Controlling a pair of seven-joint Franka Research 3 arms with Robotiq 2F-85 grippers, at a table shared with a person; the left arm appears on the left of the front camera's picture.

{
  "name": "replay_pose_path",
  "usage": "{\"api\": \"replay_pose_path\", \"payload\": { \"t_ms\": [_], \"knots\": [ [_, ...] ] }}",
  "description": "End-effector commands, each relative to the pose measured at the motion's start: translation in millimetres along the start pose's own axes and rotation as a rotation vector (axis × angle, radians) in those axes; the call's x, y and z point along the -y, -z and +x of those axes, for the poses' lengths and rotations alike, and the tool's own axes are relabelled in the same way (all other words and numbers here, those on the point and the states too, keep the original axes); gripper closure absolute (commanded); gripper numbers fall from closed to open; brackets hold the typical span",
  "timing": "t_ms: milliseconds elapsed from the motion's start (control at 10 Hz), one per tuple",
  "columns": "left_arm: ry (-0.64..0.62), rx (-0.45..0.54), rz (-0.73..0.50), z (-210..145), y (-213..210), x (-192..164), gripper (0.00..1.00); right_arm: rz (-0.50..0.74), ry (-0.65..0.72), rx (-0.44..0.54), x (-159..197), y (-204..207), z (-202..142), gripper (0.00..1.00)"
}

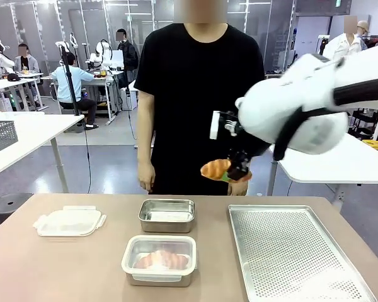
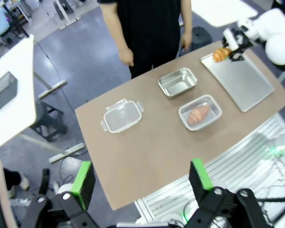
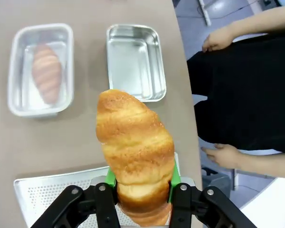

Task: Place the bread into the airtight container.
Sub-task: Pick up a Butter Roll and place it into an empty Airtight Container.

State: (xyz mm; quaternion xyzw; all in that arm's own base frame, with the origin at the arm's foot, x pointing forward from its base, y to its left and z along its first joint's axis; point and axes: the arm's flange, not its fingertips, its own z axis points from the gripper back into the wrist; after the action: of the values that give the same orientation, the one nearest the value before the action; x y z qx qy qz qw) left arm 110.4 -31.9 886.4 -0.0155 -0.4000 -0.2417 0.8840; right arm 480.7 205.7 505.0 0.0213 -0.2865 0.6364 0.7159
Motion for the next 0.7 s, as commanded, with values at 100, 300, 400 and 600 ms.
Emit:
{"api": "replay_pose_path", "payload": {
  "t_ms": [100,300,400,600],
  "knots": [
    [0.005,0.013,0.003,-3,-10,5,0.00,0.012,0.017,-0.126,27,32,52,0.56],
    [0.005,0.013,0.003,-3,-10,5,0.00,0.079,0.031,-0.136,40,60,81,0.56],
    [0.005,0.013,0.003,-3,-10,5,0.00,0.127,0.026,-0.146,43,82,97,0.56],
    [0.005,0.013,0.003,-3,-10,5,0.00,0.117,0.025,-0.231,46,127,115,0.56]
  ]
}}
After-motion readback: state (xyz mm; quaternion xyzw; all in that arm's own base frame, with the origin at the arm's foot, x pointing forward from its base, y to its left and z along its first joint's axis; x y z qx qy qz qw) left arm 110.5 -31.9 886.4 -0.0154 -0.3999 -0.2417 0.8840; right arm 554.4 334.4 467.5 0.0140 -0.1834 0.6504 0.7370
